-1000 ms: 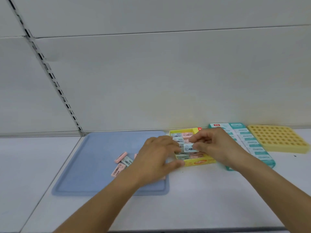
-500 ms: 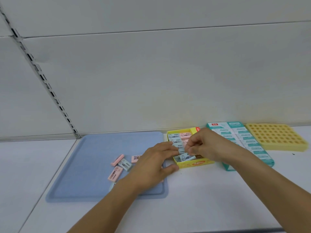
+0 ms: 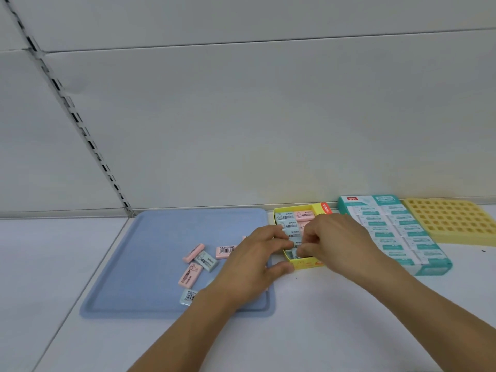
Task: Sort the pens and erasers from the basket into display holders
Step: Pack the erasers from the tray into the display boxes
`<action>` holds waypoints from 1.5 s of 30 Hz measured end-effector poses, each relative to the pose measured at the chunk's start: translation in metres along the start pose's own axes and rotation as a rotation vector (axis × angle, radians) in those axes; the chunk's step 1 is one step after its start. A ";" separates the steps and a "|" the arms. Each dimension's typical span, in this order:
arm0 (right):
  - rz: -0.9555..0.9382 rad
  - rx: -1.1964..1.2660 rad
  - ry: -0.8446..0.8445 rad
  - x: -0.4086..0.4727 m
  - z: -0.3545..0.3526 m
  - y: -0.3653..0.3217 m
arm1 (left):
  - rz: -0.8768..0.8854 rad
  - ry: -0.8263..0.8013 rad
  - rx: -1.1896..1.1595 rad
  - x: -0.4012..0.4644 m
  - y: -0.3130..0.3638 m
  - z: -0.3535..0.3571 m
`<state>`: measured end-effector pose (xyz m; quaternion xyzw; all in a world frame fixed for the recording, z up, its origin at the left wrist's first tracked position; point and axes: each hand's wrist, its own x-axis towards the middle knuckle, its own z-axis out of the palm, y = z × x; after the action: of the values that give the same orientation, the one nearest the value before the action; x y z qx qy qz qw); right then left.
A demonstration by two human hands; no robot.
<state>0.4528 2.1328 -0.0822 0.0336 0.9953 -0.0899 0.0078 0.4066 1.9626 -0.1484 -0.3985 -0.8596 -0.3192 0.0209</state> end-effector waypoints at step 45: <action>-0.439 0.103 -0.172 0.016 0.009 -0.052 | -0.435 0.096 0.279 -0.032 -0.028 -0.064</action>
<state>0.4331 2.0810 -0.0825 -0.1910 0.9686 -0.1424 0.0708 0.3944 1.8916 -0.1220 -0.1819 -0.9588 -0.2129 0.0473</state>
